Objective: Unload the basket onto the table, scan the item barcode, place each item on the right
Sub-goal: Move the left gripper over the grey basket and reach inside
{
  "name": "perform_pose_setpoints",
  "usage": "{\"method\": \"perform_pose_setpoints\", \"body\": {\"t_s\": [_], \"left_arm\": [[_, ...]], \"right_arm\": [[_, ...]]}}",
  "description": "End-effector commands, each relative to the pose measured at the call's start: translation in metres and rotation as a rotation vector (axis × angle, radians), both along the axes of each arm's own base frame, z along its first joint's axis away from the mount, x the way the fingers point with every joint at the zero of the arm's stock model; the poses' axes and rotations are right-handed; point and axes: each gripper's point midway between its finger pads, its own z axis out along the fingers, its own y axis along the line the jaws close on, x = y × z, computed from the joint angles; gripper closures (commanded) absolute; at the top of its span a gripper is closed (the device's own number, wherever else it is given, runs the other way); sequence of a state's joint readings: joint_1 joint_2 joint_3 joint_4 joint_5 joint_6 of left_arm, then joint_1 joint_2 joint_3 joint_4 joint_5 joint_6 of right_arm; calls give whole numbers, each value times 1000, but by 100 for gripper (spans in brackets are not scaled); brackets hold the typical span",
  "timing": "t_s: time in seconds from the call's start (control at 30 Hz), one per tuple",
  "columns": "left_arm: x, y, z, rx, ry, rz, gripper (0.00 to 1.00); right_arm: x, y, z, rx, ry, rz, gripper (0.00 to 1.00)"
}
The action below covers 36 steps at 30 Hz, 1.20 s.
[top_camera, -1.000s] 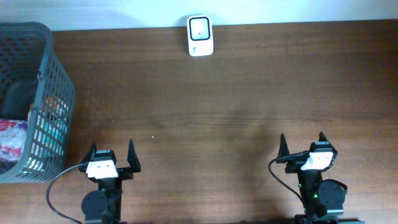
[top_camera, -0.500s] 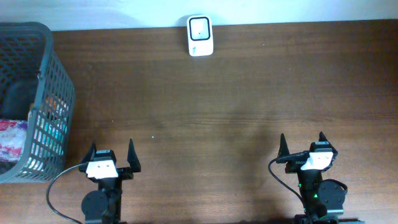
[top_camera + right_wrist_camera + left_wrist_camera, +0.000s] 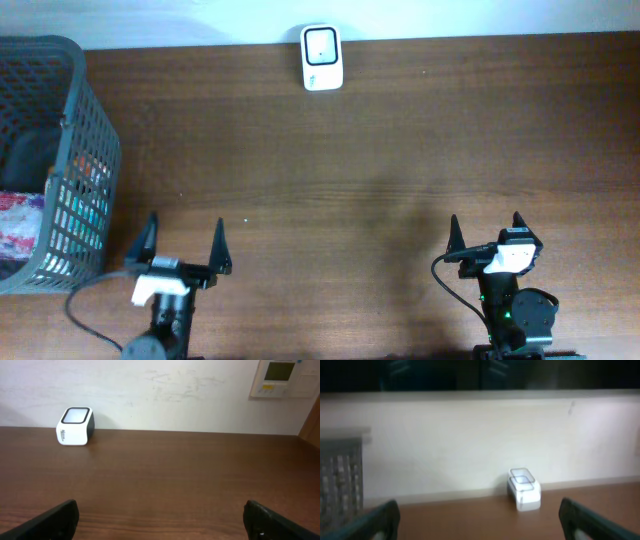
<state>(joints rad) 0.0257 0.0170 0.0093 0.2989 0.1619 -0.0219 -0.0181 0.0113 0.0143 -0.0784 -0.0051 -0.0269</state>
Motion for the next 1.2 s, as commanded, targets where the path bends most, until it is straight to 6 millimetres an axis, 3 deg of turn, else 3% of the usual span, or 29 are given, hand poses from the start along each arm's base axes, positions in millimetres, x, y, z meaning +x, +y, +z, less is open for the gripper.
{"method": "perform_pose_setpoints", "body": {"t_s": [0.0,0.27,0.4,0.57,0.67,0.77,0.83,0.93,1.0,1.17], "left_arm": [[-20,-11,42,41,-193,-55,1],[-42,-16,76,62,-356,-75,1],[-46,-16,95,62,-358,-75,1],[-46,-14,154,105,-389,-36,1],[-9,-8,179,164,-263,18,1],[36,10,209,127,-192,103,1],[73,33,235,83,-150,224,1],[102,51,241,49,-156,316,1],[114,56,242,200,-170,400,1],[120,156,274,150,25,727,1]], "right_arm": [[0,3,-3,2,4,15,1],[0,3,-3,2,4,15,1],[0,3,-3,2,4,15,2],[0,3,-3,2,4,15,1],[0,3,-3,2,4,15,1],[0,3,-3,2,4,15,1],[0,3,-3,2,4,15,1],[0,3,-3,2,4,15,1],[0,3,-3,2,4,15,1],[0,3,-3,2,4,14,1]]}}
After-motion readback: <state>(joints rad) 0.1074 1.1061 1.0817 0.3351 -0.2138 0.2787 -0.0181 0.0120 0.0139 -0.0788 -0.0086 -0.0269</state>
